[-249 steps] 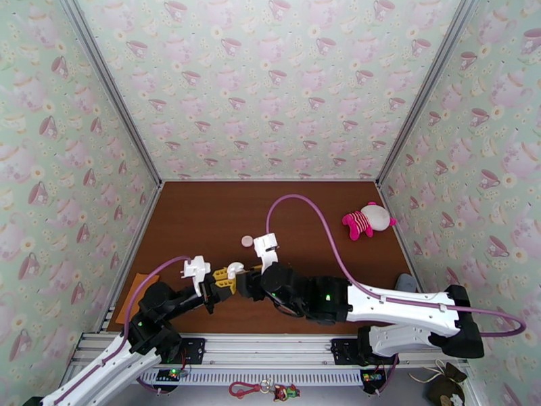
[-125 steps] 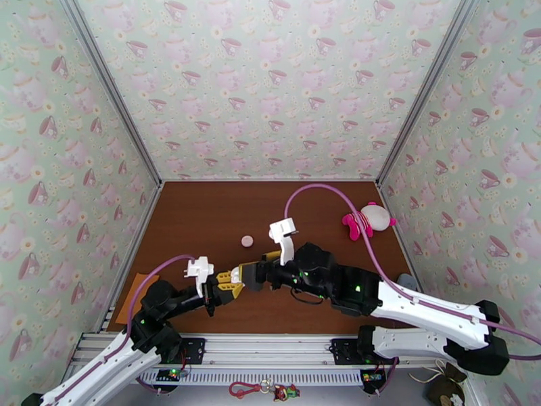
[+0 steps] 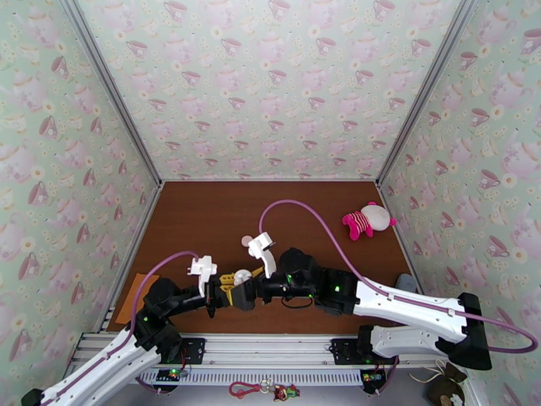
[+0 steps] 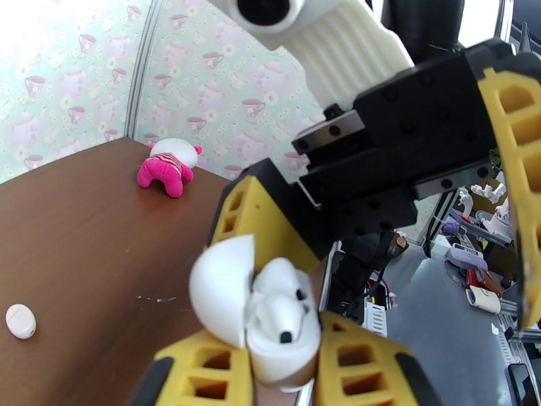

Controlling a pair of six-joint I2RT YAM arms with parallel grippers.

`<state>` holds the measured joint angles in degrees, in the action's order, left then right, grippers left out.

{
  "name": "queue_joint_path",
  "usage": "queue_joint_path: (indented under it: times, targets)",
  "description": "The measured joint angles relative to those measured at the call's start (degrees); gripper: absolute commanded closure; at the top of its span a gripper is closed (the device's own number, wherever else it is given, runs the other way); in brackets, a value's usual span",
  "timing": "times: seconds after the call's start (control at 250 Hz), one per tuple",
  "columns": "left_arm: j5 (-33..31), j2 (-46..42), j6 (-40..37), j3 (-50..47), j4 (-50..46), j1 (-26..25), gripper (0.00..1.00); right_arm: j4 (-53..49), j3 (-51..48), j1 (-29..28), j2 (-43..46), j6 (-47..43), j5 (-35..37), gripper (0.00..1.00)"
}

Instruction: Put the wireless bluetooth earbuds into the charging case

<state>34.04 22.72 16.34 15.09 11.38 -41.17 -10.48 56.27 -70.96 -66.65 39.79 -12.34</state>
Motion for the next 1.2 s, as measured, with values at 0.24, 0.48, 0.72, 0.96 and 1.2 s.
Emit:
queue_joint_path:
  times: [0.24,0.48,0.72,0.96,1.2]
  targets:
    - [1.6,-0.2,0.0,0.0,1.9,0.0,1.0,-0.5,-0.1,-1.2,2.2,-1.8,1.1,0.01]
    - [1.6,0.0,0.0,0.0,2.2,0.0,1.0,-0.5,-0.9,-1.5,5.2,-3.0,3.6,0.01]
    - [1.8,0.9,0.2,0.0,1.7,0.0,1.0,-0.4,-0.9,-1.9,5.9,-4.1,5.0,0.01]
    - [0.7,2.2,0.0,0.0,0.3,0.0,1.0,-3.6,-0.7,-2.9,9.8,-4.1,12.6,0.01]
    - [-1.9,15.8,2.7,4.4,-0.2,-1.1,1.0,-16.4,-0.2,0.7,20.1,-1.8,27.7,0.01]
